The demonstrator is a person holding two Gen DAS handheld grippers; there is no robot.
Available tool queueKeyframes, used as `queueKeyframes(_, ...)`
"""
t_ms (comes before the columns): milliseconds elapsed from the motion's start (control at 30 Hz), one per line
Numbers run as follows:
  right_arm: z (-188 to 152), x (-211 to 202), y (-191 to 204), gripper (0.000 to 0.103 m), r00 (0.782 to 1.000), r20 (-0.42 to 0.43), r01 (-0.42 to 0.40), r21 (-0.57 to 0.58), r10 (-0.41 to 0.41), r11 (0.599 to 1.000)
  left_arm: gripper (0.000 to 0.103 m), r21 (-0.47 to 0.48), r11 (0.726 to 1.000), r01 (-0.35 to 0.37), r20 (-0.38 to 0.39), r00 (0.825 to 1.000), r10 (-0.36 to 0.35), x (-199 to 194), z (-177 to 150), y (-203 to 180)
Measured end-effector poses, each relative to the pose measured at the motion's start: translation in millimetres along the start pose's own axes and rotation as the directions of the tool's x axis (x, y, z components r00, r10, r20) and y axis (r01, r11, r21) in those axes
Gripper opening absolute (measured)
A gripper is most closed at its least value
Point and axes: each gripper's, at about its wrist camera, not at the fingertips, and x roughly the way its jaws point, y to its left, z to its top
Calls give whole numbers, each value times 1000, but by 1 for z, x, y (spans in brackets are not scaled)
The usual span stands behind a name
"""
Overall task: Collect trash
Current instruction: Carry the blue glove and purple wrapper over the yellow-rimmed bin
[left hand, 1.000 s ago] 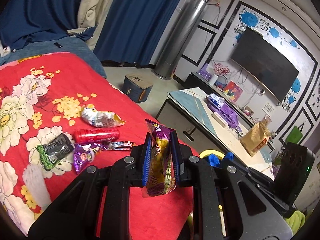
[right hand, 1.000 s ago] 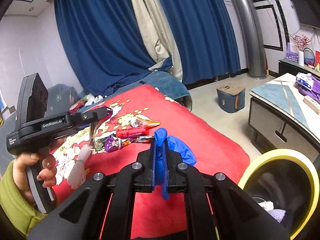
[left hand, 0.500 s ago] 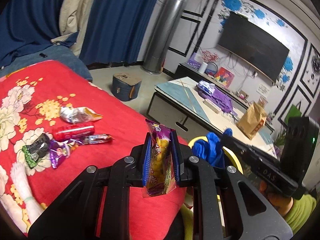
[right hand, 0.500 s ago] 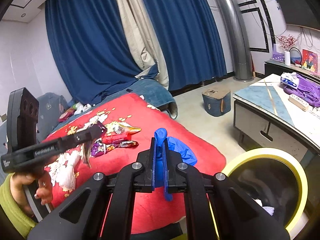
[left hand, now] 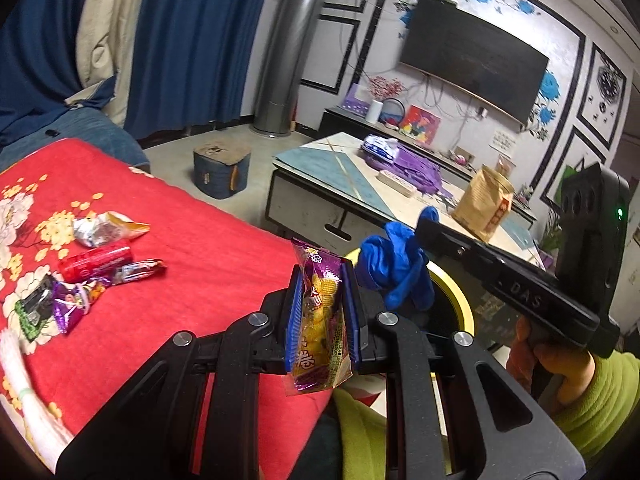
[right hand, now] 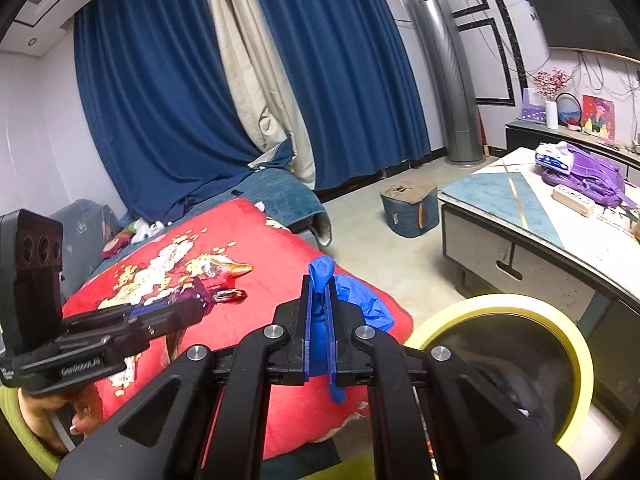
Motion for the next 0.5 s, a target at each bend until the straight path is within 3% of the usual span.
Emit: queueKeyframes(500,-4,-16,-34,6,996,19,82,43,-83,996,13,75,995,64,-60,996,-60,23,-14,-36)
